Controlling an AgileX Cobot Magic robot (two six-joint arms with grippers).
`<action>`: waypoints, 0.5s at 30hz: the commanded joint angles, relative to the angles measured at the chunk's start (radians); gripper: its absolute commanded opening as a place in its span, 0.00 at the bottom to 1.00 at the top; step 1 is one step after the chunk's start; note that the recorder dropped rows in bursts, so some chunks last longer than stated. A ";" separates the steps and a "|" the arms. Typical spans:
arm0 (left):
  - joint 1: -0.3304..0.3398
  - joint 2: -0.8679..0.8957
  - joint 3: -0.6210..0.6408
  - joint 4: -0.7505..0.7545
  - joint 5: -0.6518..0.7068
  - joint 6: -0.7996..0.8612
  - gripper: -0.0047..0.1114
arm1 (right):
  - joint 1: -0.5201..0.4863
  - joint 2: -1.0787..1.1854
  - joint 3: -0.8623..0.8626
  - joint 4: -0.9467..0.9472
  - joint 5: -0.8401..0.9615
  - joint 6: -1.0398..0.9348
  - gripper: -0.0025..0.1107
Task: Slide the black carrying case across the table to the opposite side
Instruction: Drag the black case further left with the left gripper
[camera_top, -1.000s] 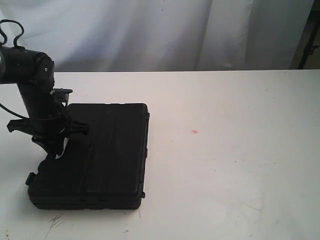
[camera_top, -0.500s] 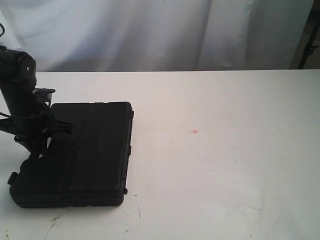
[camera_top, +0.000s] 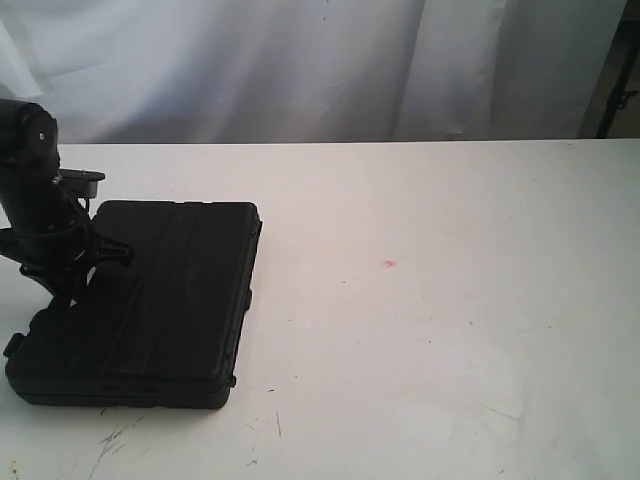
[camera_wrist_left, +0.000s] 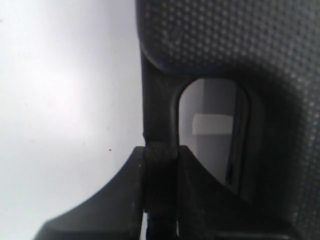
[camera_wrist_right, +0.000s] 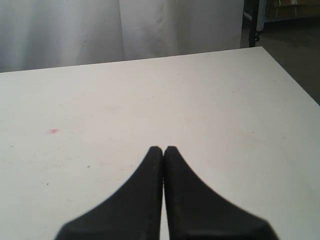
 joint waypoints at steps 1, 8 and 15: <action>0.003 -0.017 -0.001 -0.006 -0.013 0.018 0.04 | 0.002 -0.005 0.003 0.000 -0.001 0.000 0.02; 0.003 -0.017 -0.001 -0.002 -0.009 0.016 0.06 | 0.002 -0.005 0.003 0.000 -0.001 0.000 0.02; 0.003 -0.038 -0.001 -0.002 0.000 0.016 0.39 | 0.002 -0.005 0.003 0.000 -0.001 0.000 0.02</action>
